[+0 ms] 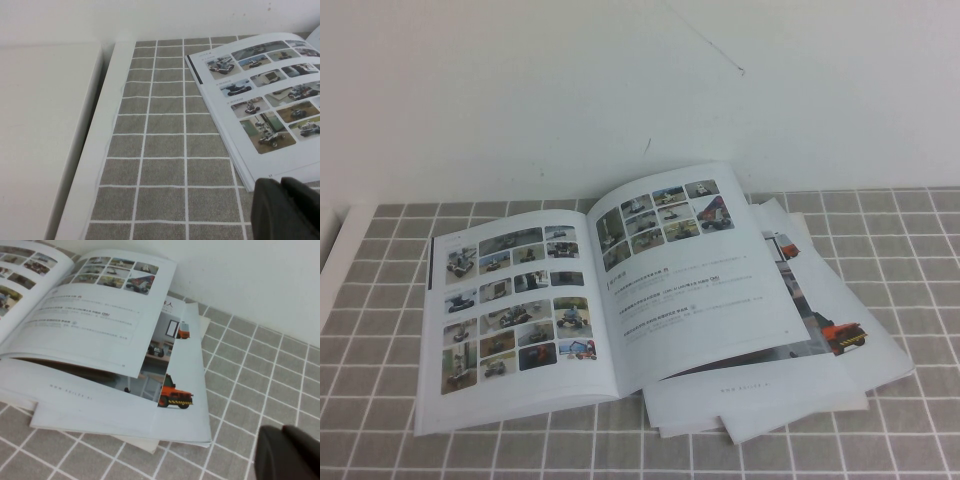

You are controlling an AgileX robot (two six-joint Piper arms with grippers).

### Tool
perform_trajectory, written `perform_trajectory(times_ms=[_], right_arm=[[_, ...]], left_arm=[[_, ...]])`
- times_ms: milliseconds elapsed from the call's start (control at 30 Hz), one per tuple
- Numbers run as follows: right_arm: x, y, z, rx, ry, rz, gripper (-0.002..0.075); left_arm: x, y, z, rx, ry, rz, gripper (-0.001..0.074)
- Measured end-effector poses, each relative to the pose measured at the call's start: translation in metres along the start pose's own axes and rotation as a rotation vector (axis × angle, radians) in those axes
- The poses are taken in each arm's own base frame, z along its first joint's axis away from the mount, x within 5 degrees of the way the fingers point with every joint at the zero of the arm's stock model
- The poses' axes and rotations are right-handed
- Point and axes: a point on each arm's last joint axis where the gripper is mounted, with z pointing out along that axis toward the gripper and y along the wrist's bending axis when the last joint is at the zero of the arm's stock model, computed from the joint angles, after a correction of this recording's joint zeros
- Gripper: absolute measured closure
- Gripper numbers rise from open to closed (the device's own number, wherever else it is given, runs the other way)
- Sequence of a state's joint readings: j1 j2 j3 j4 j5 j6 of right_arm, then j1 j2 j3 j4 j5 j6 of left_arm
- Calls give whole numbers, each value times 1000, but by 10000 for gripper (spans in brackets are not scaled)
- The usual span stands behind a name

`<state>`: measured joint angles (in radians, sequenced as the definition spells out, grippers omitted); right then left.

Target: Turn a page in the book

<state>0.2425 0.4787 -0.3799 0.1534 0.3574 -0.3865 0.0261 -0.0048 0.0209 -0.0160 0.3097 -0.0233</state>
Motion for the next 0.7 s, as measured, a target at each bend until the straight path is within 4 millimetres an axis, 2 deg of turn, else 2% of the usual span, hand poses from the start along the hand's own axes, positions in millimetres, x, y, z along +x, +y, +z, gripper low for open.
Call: perform_trajectory(times_ms=[167,233,367,467,567,700], right_arm=[[1,-9,-19,128,-71,48,727],[1,-11,-34,212,-133,61,727],[4,-7,-55,291,-235,56,727],[14,-1,-65,324,-316,43,727],[31,3,-58,328,-321,44,727],[58,4,-36,313,-242,63,727]], left_arm=[[0,0,0,0,0,0,738],[0,0,0,0,0,-1,738],[0,0,0,0,2,-1,738],[0,0,0,0,2,-1,738],[0,0,0,0,0,-1,738],[0,0,0,0,1,-1,738]])
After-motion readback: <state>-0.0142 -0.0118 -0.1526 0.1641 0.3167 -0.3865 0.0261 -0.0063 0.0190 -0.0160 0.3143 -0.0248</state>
